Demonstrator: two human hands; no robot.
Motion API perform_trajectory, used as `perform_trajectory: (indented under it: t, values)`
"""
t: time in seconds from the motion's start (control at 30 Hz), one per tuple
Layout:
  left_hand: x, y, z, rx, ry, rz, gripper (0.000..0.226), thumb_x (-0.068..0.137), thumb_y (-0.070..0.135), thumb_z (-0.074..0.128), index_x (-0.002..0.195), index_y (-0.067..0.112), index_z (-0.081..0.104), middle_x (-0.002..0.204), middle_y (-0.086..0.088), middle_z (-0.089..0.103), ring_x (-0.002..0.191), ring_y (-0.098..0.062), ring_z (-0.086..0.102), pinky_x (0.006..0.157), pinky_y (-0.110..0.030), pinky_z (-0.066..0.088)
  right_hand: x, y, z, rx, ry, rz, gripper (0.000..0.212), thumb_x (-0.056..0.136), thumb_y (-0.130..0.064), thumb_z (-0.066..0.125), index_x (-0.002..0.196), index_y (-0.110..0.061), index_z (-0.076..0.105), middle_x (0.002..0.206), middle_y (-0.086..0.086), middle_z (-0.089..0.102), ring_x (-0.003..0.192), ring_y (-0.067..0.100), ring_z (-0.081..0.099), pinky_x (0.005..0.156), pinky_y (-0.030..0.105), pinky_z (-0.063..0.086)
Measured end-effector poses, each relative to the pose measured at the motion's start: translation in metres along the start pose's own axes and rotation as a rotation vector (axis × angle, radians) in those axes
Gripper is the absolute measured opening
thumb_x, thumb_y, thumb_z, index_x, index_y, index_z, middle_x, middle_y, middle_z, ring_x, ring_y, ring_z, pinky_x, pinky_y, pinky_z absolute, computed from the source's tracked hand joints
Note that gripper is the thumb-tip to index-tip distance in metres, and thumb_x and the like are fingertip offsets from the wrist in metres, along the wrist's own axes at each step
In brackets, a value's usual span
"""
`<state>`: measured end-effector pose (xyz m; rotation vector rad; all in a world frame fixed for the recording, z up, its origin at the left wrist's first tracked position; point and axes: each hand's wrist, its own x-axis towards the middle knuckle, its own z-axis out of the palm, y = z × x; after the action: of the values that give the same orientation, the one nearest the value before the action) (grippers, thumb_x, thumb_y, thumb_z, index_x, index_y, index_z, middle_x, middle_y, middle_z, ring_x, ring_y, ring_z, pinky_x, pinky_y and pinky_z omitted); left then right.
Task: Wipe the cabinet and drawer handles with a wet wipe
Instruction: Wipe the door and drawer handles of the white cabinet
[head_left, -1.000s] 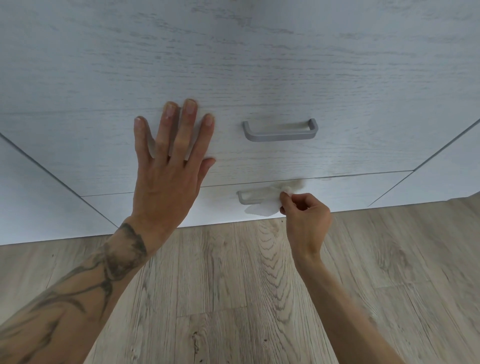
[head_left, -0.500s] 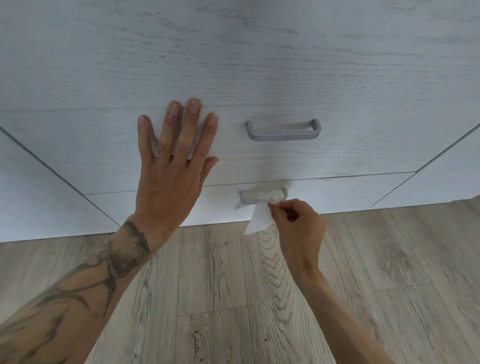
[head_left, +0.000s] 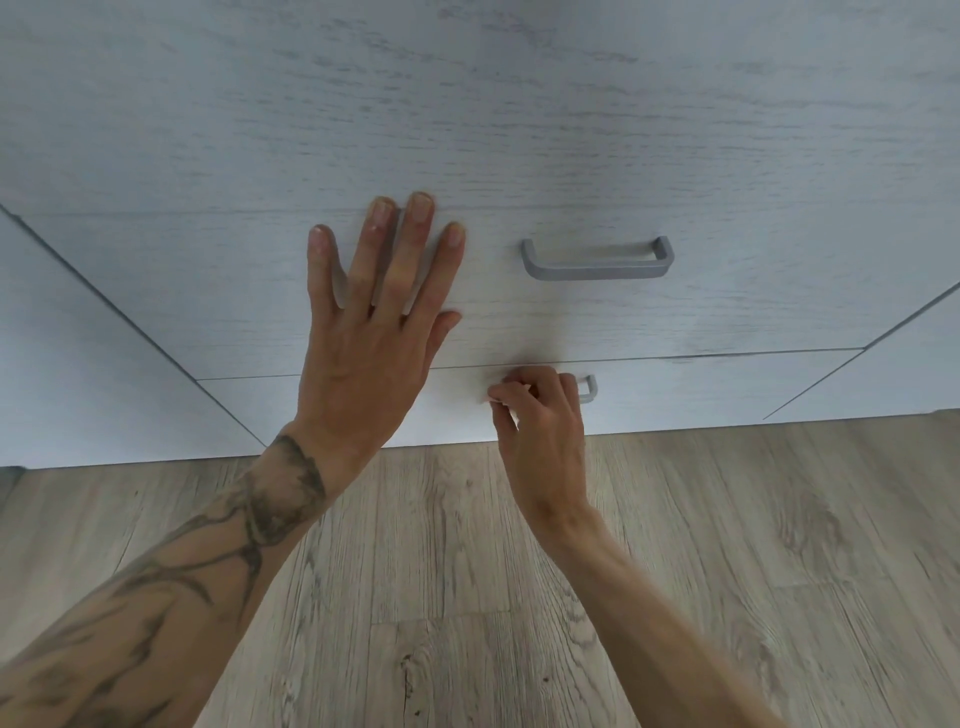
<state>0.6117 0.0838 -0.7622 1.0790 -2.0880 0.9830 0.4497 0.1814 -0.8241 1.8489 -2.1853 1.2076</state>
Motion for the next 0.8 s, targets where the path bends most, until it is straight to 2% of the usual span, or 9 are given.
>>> perform_trajectory:
  t: [0.1,0.23,0.3,0.4,0.57,0.63,0.73,0.8]
  values:
    - [0.0,0.0,-0.001,-0.015,-0.003,-0.003,0.076,0.118,0.048,0.041,0.171,0.012,0.002,0.172,-0.016,-0.003,0.159,-0.037,0.003,0.126,-0.068,0.017,-0.003,0.013,-0.002,-0.008,0.015,-0.074,0.017,0.084,0.002,0.082,0.095,-0.01,0.081,0.1,0.005,0.07,0.097,0.027,0.06,0.08,0.028,0.052]
    - [0.0,0.0,0.001,-0.021,0.003,-0.003,0.075,0.118,0.047,0.042,0.171,0.013,0.001,0.172,-0.016,-0.003,0.159,-0.036,0.002,0.128,-0.066,0.012,-0.009,0.036,-0.011,0.024,0.045,-0.15,0.015,0.084,0.002,0.083,0.093,-0.01,0.081,0.099,0.003,0.072,0.095,0.026,0.062,0.091,0.015,0.044]
    - [0.0,0.0,0.001,-0.016,0.004,-0.003,0.076,0.118,0.047,0.042,0.171,0.013,0.0,0.172,-0.015,-0.003,0.159,-0.035,0.002,0.128,-0.066,0.011,-0.01,0.04,-0.013,0.045,0.053,-0.163,0.014,0.085,0.001,0.084,0.093,-0.01,0.081,0.099,0.003,0.073,0.094,0.027,0.063,0.094,0.015,0.044]
    - [0.0,0.001,0.002,-0.017,0.008,-0.003,0.076,0.117,0.047,0.043,0.171,0.013,0.001,0.172,-0.015,-0.003,0.16,-0.035,0.002,0.128,-0.066,0.012,-0.004,0.03,-0.006,0.023,0.038,-0.165,0.014,0.084,0.0,0.084,0.095,-0.008,0.081,0.098,0.005,0.072,0.093,0.026,0.064,0.08,0.028,0.054]
    - [-0.001,0.0,0.003,-0.023,0.017,0.001,0.076,0.117,0.047,0.043,0.172,0.013,0.002,0.173,-0.014,-0.003,0.16,-0.035,0.002,0.129,-0.065,0.009,0.002,0.034,-0.007,0.005,-0.006,-0.238,0.018,0.082,0.007,0.083,0.094,-0.006,0.081,0.092,0.006,0.07,0.085,0.027,0.065,0.069,0.034,0.057]
    - [-0.002,0.0,0.004,-0.018,0.023,0.0,0.076,0.117,0.047,0.043,0.172,0.014,0.002,0.173,-0.014,-0.003,0.16,-0.035,0.003,0.129,-0.065,0.007,-0.002,0.045,-0.016,-0.005,-0.011,-0.289,0.02,0.08,0.009,0.084,0.093,-0.006,0.081,0.093,0.006,0.073,0.084,0.026,0.067,0.069,0.033,0.058]
    - [-0.001,0.0,0.004,-0.017,0.02,0.003,0.076,0.117,0.047,0.043,0.172,0.014,0.002,0.173,-0.014,-0.003,0.16,-0.035,0.003,0.129,-0.064,0.006,0.0,0.054,-0.023,-0.013,-0.012,-0.314,0.019,0.079,0.007,0.086,0.091,-0.008,0.081,0.093,0.004,0.074,0.086,0.022,0.065,0.074,0.026,0.054]
    - [-0.001,0.0,0.004,-0.018,0.023,-0.001,0.077,0.117,0.047,0.044,0.172,0.013,0.002,0.173,-0.014,-0.002,0.16,-0.035,0.003,0.13,-0.064,0.006,0.004,0.046,-0.018,-0.023,-0.015,-0.317,0.019,0.078,0.007,0.086,0.088,-0.009,0.08,0.091,0.003,0.073,0.084,0.022,0.065,0.071,0.025,0.054]
